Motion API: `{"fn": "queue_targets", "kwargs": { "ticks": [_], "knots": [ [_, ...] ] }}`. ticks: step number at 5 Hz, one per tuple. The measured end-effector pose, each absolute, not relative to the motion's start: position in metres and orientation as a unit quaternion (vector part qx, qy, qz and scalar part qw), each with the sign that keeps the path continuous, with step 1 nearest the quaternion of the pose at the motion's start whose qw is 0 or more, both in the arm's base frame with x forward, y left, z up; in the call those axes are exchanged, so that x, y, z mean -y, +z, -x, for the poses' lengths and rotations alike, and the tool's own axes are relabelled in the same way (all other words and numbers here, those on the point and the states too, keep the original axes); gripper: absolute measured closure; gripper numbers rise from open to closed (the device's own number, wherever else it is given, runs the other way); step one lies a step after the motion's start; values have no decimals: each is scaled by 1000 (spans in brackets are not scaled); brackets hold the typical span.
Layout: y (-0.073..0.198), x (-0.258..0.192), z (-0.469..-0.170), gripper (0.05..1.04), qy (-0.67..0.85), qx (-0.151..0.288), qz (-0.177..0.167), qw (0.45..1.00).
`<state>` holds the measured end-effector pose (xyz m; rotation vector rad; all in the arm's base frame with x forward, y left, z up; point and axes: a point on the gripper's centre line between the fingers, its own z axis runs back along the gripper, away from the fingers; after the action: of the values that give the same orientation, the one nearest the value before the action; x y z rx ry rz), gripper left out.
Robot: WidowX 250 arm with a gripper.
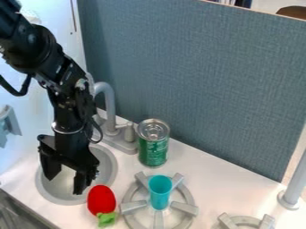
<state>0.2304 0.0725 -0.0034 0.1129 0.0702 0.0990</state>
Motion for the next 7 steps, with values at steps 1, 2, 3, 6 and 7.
{"fn": "queue_targets", "kwargs": {
  "ticks": [1, 2, 3, 6, 7],
  "knots": [
    [-9, -71, -228, 83, 52, -45, -52, 996],
    [-11, -62, -237, 83, 93, -18, -23, 995],
    [-13, -57, -245, 83, 131, -7, -1, 991],
    [-44, -77, -256, 83, 287, -35, 15, 957],
    [-55, -78, -260, 83, 305, -44, 41, 950]
  ]
}}
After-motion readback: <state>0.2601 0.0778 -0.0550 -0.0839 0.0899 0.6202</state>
